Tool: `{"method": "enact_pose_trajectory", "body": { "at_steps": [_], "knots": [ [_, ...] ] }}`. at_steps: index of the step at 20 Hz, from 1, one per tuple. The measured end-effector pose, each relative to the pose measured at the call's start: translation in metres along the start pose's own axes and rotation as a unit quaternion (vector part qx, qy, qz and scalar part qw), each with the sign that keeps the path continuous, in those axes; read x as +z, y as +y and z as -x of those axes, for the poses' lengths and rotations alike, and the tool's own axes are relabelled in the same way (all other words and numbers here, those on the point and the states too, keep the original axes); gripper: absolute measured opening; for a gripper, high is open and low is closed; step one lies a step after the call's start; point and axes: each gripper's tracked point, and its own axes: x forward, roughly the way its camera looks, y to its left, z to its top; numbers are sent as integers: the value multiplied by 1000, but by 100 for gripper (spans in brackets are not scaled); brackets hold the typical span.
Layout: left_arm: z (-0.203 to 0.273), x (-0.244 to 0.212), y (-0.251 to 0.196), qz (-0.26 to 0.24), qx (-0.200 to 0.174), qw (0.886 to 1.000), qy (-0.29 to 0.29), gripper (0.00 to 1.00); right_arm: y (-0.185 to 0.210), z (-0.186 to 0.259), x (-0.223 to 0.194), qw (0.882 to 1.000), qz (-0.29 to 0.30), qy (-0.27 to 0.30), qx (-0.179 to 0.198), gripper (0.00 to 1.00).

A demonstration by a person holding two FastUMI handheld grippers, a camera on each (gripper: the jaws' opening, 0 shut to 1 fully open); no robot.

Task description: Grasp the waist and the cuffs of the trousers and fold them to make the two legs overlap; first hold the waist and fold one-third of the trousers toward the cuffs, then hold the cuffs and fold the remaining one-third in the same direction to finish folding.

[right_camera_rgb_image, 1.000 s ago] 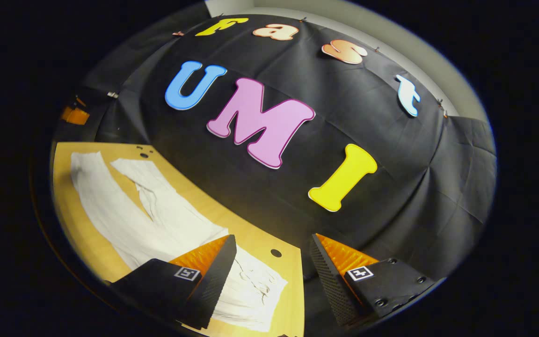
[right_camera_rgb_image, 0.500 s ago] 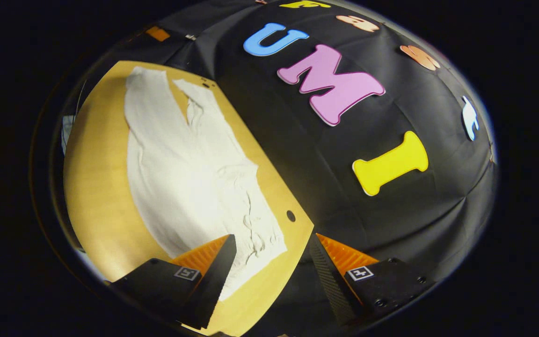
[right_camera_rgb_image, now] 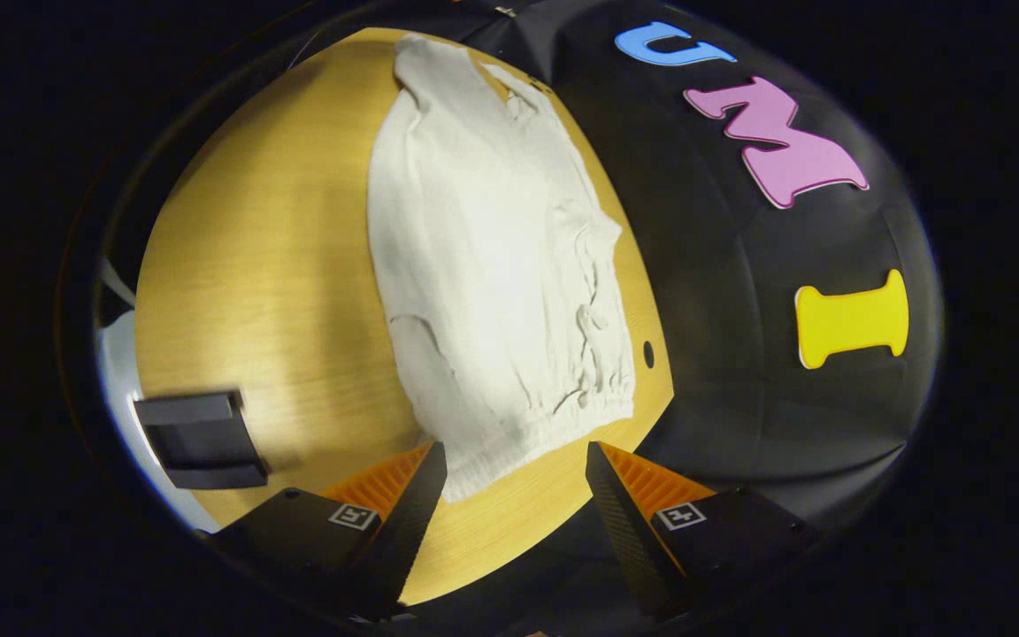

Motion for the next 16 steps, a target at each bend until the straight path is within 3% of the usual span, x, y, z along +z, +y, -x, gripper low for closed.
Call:
{"method": "enact_pose_trajectory", "body": {
  "at_steps": [8, 14, 16],
  "knots": [
    [-6, -22, 24, 48, 33, 998, 34, 98, 13, -13, -6, 998, 47, 2, 34, 95],
    [-27, -80, 53, 56, 67, 991, 101, 98, -2, -34, -2, 998, 56, 26, 25, 92],
    [-31, -97, 65, 47, 78, 989, 116, 98, 1, -40, -4, 997, 48, 40, 36, 85]
  ]
}}
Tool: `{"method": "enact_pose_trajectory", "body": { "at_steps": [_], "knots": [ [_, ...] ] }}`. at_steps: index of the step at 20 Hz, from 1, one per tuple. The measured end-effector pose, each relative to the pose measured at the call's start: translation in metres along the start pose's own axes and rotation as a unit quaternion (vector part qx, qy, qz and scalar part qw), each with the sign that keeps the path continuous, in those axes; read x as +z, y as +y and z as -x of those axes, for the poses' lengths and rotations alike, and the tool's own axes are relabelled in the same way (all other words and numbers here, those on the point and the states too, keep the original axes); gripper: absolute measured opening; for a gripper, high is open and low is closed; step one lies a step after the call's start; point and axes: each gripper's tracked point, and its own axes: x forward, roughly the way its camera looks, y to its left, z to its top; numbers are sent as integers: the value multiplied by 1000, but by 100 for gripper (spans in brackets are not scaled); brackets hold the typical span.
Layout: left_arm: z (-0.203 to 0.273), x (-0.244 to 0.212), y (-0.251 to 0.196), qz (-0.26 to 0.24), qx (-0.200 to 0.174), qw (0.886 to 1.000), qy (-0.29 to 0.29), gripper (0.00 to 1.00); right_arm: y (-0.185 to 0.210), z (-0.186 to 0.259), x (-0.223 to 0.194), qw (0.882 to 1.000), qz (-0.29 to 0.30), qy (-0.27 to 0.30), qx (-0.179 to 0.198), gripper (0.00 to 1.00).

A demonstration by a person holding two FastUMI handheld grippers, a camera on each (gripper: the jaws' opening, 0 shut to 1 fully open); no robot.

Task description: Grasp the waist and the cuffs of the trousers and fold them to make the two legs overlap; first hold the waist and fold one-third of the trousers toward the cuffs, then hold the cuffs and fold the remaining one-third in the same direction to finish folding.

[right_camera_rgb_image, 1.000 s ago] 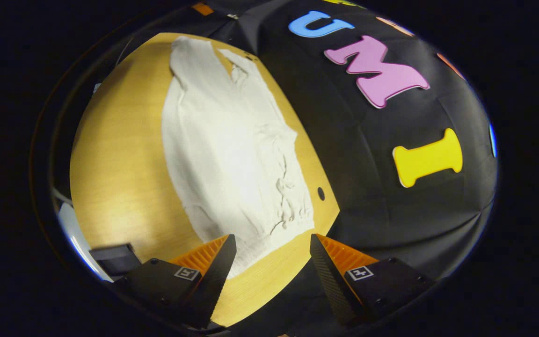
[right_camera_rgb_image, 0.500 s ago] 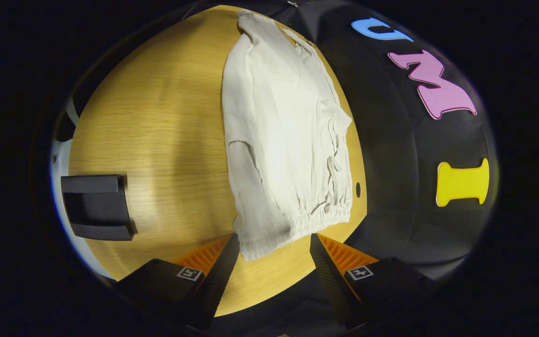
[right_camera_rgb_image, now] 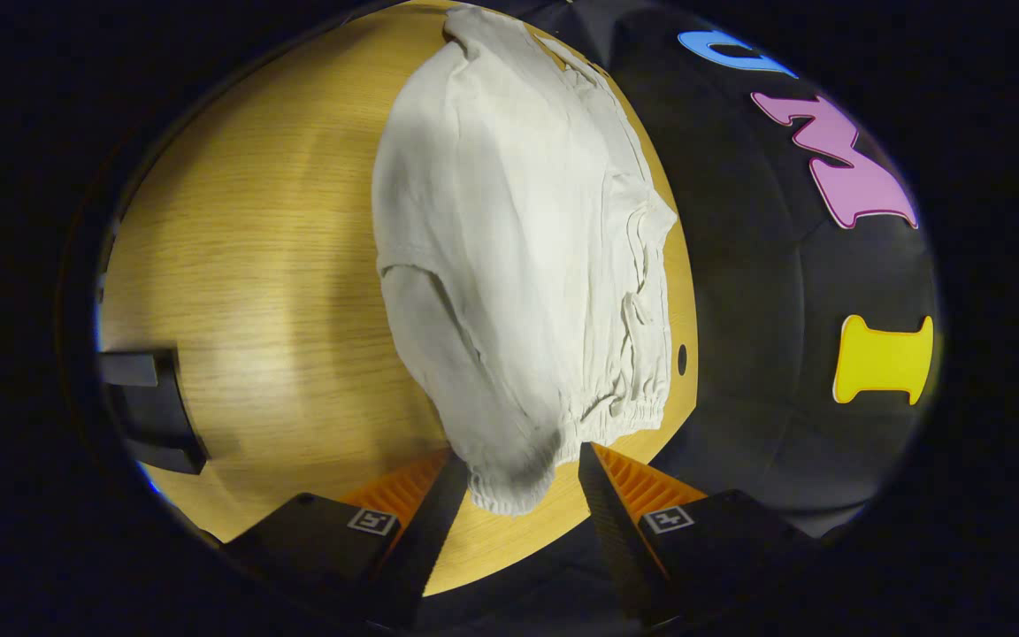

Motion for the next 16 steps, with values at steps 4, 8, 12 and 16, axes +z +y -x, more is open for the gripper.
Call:
{"method": "enact_pose_trajectory", "body": {
  "at_steps": [4, 8, 12, 16],
  "knots": [
    [-15, -16, 34, -31, 21, 999, 19, 98, 2, -12, 3, 1000, 21, 17, 12, 35],
    [-39, -22, 71, -107, 44, 993, 33, 98, 2, -13, 1, 999, -6, 35, 37, 31],
    [-62, -19, 88, -229, 34, 972, 30, 97, 3, -14, 5, 995, -16, 39, 85, 13],
    [-101, -22, 98, -363, 15, 931, 35, 97, 5, -13, 6, 989, -26, 53, 135, 8]
  ]
}}
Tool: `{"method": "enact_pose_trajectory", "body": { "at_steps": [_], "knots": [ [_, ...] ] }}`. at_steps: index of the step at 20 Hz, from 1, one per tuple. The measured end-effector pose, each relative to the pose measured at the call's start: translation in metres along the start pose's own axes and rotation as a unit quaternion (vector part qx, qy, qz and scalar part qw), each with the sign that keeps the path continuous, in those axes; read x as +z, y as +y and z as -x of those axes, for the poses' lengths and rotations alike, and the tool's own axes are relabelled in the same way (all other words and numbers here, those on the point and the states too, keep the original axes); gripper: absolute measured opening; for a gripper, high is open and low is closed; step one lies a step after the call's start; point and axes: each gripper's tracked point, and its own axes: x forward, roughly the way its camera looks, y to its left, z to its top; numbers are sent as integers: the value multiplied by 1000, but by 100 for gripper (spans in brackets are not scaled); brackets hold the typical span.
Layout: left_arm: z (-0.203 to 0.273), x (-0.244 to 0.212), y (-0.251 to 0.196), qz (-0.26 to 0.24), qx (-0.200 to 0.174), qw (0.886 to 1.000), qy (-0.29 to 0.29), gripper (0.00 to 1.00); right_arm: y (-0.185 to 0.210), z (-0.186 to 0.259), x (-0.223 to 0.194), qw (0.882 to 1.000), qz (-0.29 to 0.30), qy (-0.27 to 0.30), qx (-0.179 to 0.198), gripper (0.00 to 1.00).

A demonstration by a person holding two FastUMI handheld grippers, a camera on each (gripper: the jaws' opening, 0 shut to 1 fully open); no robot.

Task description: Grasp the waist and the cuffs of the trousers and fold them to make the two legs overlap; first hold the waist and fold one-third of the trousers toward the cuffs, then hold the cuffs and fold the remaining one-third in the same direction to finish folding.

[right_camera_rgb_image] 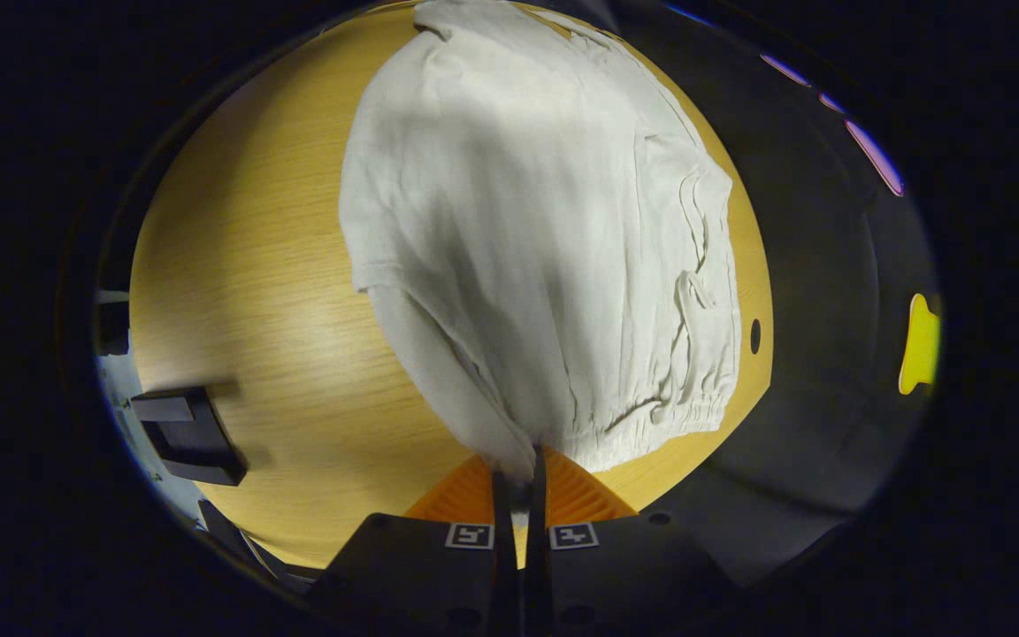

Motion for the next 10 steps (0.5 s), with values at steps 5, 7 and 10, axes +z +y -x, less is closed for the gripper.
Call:
{"method": "enact_pose_trajectory", "body": {
  "at_steps": [5, 7, 10],
  "knots": [
    [-28, 12, -7, -150, -32, 988, -26, 96, -1, 0, 0, 999, 36, 6, -13, 8],
    [-42, 22, -8, -196, -46, 979, -39, 96, -1, 0, 0, 1000, 29, 6, -9, 7],
    [-56, 35, -15, -269, -87, 958, -54, 87, -1, 1, 0, 1000, 25, 7, -6, 7]
  ]
}}
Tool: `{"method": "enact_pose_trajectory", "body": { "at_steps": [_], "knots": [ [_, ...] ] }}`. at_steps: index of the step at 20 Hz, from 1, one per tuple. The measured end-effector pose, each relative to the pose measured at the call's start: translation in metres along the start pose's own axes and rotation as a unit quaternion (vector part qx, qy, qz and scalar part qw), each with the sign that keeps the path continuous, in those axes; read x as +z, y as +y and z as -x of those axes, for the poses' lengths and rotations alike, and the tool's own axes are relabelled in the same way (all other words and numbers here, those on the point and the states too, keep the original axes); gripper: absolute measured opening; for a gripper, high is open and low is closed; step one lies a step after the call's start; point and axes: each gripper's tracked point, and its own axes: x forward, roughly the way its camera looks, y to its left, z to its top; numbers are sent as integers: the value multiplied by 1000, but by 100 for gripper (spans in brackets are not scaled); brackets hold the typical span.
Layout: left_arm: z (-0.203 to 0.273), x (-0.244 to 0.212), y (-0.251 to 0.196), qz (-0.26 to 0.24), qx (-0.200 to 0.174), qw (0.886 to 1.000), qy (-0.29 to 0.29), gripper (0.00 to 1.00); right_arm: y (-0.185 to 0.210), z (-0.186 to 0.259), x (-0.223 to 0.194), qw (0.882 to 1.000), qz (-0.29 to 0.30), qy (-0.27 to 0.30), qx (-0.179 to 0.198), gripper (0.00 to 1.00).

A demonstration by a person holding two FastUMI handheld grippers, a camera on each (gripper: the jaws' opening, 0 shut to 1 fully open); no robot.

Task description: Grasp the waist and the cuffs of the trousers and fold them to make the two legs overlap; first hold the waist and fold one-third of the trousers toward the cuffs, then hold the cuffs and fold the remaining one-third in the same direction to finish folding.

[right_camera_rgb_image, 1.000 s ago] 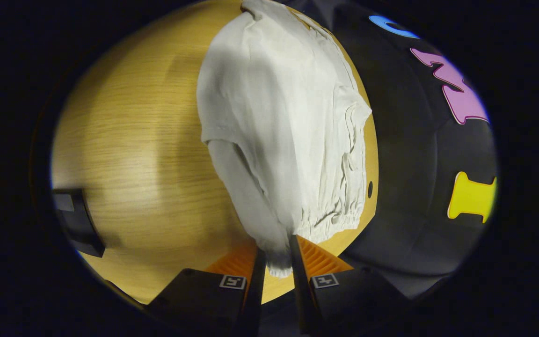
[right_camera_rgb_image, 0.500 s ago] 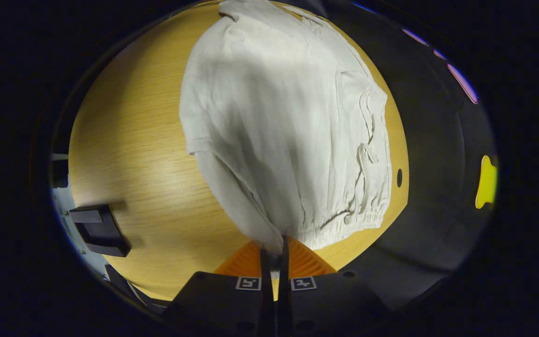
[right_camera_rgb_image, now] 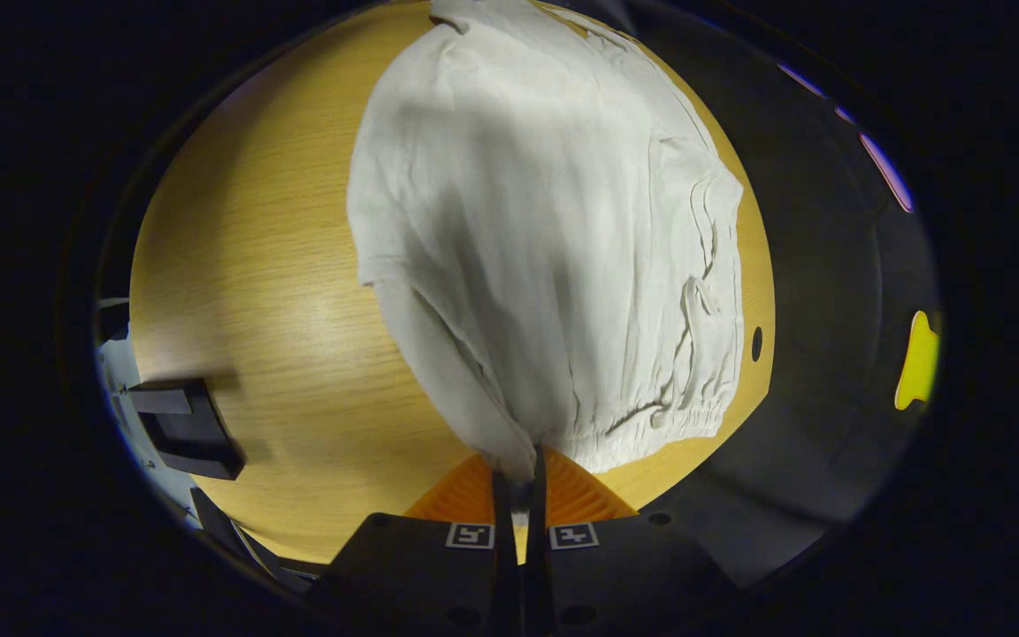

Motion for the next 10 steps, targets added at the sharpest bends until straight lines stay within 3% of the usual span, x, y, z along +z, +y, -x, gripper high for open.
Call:
{"method": "enact_pose_trajectory", "body": {
  "at_steps": [3, 7, 8, 9, 10],
  "knots": [
    [-7, 7, 2, -71, -35, 997, -7, 71, -1, 1, 1, 1000, 11, 1, -6, 8],
    [-13, 6, -3, -52, -89, 995, 16, 54, -1, 1, 0, 1000, 12, 3, -8, 7],
    [-14, 5, -4, -47, -94, 994, 22, 40, -1, 1, 1, 1000, 11, 3, -7, 7],
    [-15, 6, -4, -46, -96, 994, 26, 35, -1, 2, 1, 1000, 11, 4, -7, 7],
    [-16, 6, -4, -48, -90, 994, 27, 20, -1, 1, 0, 1000, 11, 4, -7, 7]
  ]
}}
